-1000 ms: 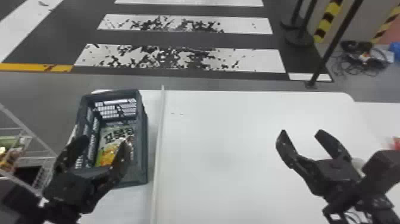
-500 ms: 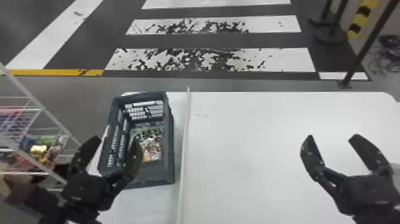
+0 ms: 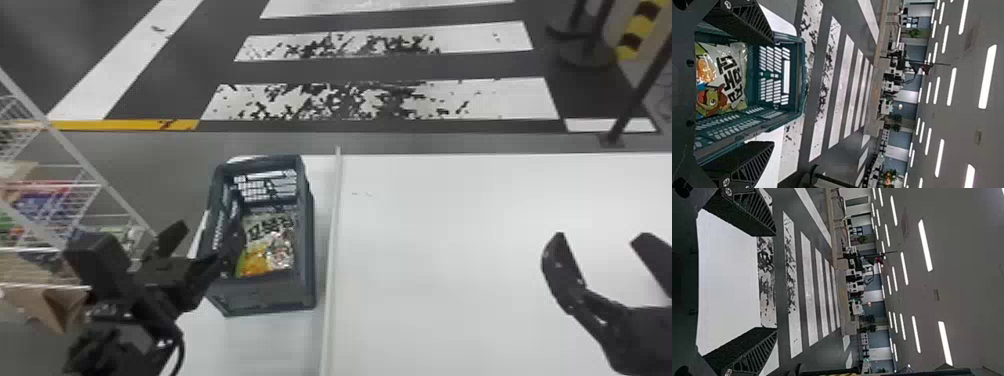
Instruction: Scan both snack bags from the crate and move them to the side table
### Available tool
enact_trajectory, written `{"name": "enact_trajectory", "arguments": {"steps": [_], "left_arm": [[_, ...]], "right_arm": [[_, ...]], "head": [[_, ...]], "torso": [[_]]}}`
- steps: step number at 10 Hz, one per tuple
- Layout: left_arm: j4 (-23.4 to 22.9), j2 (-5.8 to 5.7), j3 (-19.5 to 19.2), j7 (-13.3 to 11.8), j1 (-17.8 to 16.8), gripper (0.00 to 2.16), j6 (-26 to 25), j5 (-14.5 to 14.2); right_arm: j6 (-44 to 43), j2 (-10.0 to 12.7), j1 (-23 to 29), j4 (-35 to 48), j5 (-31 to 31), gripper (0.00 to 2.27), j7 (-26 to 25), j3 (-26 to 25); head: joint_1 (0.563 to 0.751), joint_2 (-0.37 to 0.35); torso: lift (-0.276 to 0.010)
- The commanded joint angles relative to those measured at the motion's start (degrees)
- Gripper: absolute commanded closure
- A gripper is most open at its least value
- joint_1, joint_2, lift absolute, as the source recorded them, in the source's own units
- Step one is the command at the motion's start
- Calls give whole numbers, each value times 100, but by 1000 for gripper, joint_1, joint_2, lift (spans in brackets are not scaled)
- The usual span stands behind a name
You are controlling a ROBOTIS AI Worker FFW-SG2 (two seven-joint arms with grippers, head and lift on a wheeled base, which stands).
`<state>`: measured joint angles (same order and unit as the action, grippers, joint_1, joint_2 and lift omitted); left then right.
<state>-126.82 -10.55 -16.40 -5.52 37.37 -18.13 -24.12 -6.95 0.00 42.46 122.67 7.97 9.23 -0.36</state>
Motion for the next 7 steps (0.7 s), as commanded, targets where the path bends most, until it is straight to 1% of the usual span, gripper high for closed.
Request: {"name": "enact_trajectory", "arguments": {"steps": [1, 2, 3, 4, 5, 6, 7], "left_arm": [[17, 18, -30, 86, -389, 90, -557, -14], [52, 80, 58, 324, -705, 87, -855, 109], [255, 168, 93, 447, -1030, 87, -1207, 153], [536, 255, 190, 464, -1391, 87, -1453, 206], [808, 299, 348, 464, -1733, 87, -1822, 356], [1169, 378, 480, 456, -2023, 87, -1980, 479], [1441, 422, 576, 464, -2261, 83, -2068, 549]], "right_arm": [[23, 5, -27, 3, 3, 63, 0, 27], [23, 5, -54, 12, -15, 63, 0, 62], [40, 5, -54, 12, -15, 63, 9, 54], [40, 5, -36, 12, -32, 63, 9, 36], [58, 5, -10, 12, -24, 63, 9, 10], [76, 5, -10, 12, -24, 63, 9, -25], [111, 5, -10, 3, -6, 63, 9, -61]], "head": [[695, 199], [695, 203], [695, 206], [695, 207], [695, 201], [695, 186], [695, 164]], "torso": [[-29], [-29], [-29], [-29], [-29], [-29], [-29]]}}
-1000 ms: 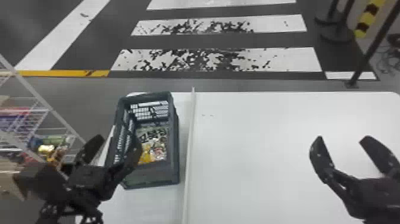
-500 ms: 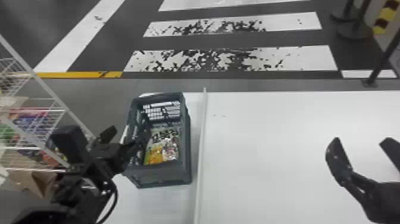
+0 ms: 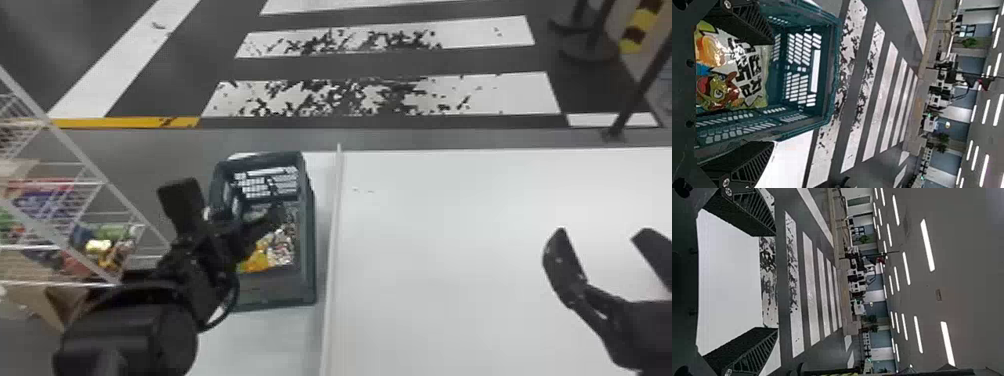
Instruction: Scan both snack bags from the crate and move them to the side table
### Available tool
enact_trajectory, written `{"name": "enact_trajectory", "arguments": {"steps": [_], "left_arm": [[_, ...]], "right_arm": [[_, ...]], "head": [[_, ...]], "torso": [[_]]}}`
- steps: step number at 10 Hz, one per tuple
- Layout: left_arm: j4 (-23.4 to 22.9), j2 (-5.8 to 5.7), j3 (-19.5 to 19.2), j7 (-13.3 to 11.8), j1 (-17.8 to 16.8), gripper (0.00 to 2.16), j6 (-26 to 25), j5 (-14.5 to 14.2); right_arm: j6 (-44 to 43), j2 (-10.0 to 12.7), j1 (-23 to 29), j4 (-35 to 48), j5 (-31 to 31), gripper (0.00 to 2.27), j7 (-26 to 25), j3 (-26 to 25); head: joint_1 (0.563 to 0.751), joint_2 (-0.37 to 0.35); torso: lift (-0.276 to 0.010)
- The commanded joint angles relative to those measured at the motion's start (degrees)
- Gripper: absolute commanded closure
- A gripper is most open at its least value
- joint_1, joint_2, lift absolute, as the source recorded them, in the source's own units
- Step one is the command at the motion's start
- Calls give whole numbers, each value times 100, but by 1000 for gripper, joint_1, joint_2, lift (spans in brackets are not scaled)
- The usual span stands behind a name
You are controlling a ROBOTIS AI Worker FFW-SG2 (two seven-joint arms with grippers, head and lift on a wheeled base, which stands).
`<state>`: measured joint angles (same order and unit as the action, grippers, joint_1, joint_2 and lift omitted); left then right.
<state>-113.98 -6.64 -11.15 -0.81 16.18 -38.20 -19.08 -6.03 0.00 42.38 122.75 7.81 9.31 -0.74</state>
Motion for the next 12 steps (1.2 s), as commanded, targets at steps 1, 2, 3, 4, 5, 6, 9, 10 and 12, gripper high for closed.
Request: {"name": "enact_trajectory", "arguments": {"steps": [1, 2, 3, 4, 5, 6, 9, 10, 12], "left_arm": [[394, 57, 95, 28, -362, 83, -219, 115], [543, 92, 183, 124, -546, 83, -307, 202], [552, 101, 209, 239, -599, 87, -325, 220], [631, 110, 218, 239, -669, 93, -377, 238], [710, 119, 218, 239, -722, 188, -412, 264], [710, 110, 236, 335, -740, 272, -412, 369], [719, 57, 104, 379, -713, 272, -430, 343], [719, 48, 51, 335, -713, 272, -623, 326], [728, 39, -72, 309, -748, 272, -922, 255]], "right_arm": [[72, 5, -11, -41, 19, 63, 0, -40], [89, 5, -20, -76, 27, 63, 0, -40], [125, 5, -28, -76, 54, 63, 0, -40], [125, 5, -37, -94, 54, 63, 0, -40], [125, 5, -46, -120, 54, 63, 0, -49], [142, 5, -55, -138, 62, 63, -9, -49], [125, 5, -90, -199, 159, 63, -9, -75], [125, 0, -116, -217, 159, 63, 0, -58], [125, 0, -107, -252, 159, 63, 0, -40]], "head": [[695, 144], [695, 132], [695, 128], [695, 124], [695, 122], [695, 120], [695, 131], [695, 139], [695, 150]], "torso": [[-29], [-29], [-29], [-29], [-29], [-29], [-29], [-29], [-29]]}}
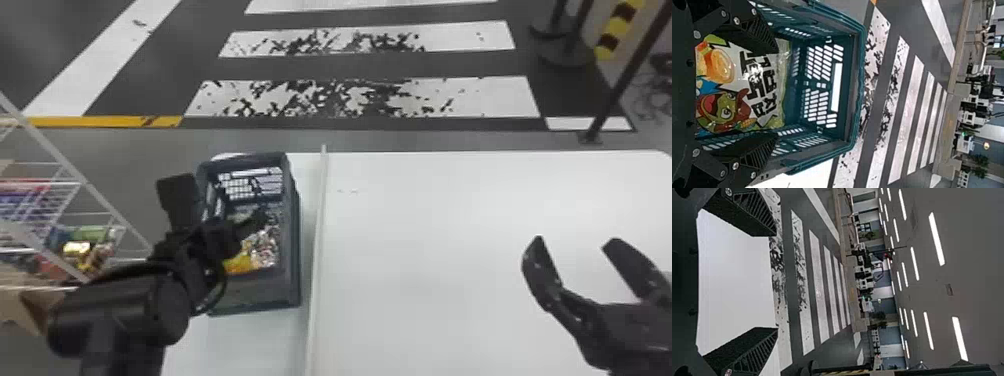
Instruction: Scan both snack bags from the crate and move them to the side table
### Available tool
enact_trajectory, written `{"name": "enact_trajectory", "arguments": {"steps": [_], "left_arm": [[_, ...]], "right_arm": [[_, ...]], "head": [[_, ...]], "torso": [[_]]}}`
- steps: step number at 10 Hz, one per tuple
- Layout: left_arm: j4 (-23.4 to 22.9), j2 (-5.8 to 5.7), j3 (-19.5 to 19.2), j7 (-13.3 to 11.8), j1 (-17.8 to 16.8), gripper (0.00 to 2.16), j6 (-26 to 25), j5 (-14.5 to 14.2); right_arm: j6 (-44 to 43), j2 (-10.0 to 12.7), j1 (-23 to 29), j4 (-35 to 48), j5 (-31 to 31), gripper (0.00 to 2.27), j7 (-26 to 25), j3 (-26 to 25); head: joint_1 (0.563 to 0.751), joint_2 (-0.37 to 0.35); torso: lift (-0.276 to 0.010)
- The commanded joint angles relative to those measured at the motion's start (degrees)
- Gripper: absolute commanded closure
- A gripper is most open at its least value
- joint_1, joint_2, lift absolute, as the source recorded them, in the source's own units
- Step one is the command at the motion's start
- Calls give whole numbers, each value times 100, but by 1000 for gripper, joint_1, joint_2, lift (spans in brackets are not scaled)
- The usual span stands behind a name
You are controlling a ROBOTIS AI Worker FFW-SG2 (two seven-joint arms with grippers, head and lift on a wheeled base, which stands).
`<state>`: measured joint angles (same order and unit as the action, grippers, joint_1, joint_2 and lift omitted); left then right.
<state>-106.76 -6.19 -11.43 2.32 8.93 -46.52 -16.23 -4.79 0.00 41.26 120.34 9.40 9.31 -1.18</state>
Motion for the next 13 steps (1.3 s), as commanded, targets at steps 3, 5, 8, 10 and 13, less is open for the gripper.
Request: {"name": "enact_trajectory", "arguments": {"steps": [3, 5, 8, 10, 13], "left_arm": [[33, -5, -140, -21, -313, 272, -969, -91], [138, -5, -246, -48, -559, 262, -1796, -205], [349, -75, -351, -48, -937, 259, -2393, -241], [683, -137, -351, -65, -1288, 259, -2587, -241], [1035, -119, -299, -65, -1649, 259, -2885, -197]], "right_arm": [[-35, -8, 58, -2, 26, 63, 0, -5], [-35, 0, 76, -11, 44, 63, 0, -5], [-35, 0, 84, -19, 53, 63, 0, 4], [-35, 0, 128, -2, 53, 63, 9, 4], [-35, 0, 164, -11, 53, 63, 0, 4]], "head": [[695, 159], [695, 156], [695, 153], [695, 160], [695, 157]], "torso": [[-29], [-29], [-29], [-29], [-29]]}}
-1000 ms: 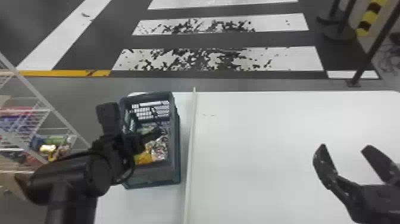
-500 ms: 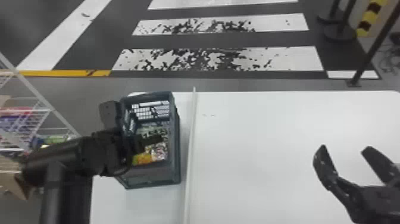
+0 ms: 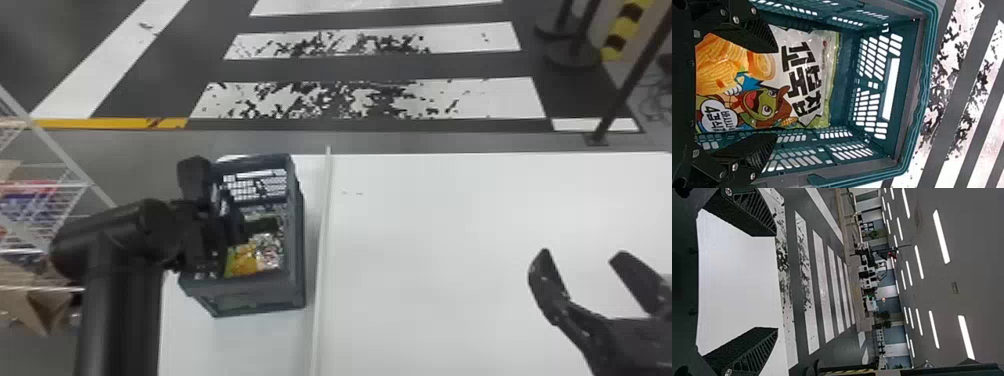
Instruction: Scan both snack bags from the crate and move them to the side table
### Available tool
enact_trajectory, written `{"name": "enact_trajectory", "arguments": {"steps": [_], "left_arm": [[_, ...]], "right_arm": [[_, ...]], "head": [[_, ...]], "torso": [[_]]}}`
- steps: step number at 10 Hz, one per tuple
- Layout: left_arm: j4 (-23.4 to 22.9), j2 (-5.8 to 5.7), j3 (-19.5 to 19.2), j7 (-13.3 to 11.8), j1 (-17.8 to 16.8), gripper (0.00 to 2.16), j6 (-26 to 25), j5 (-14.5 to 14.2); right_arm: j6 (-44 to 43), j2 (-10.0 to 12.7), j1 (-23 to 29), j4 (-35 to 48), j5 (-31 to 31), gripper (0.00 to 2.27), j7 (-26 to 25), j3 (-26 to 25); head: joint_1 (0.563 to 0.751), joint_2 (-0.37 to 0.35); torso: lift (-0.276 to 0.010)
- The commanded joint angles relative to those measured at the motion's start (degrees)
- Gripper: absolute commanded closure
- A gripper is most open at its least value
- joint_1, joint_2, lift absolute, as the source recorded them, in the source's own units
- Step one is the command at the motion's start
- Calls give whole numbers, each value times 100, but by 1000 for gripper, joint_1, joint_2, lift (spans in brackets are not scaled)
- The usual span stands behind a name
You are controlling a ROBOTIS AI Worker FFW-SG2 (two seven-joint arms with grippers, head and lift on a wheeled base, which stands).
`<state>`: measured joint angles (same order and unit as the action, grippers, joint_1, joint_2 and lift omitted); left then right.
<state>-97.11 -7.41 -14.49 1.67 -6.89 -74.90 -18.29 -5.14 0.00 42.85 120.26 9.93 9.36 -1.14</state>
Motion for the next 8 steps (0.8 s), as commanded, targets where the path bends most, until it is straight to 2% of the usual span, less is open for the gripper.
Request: {"name": "enact_trajectory", "arguments": {"steps": [1, 5, 7, 8], "left_arm": [[193, -6, 8, 0, -155, 259, -118, 18], [737, -85, 34, -35, -506, 259, -469, 177], [1142, -94, 166, -96, -744, 259, -469, 335], [1194, -94, 148, -184, -779, 259, -452, 335]], "right_arm": [[0, 0, 13, -12, 9, 63, 4, 0], [0, -26, 4, -56, 70, 63, 4, 88], [0, -70, -4, -73, 70, 63, 4, 114], [-53, -97, -4, -73, 79, 63, 4, 105]], "head": [[695, 151], [695, 155], [695, 165], [695, 165]], "torso": [[-29], [-29], [-29], [-29]]}}
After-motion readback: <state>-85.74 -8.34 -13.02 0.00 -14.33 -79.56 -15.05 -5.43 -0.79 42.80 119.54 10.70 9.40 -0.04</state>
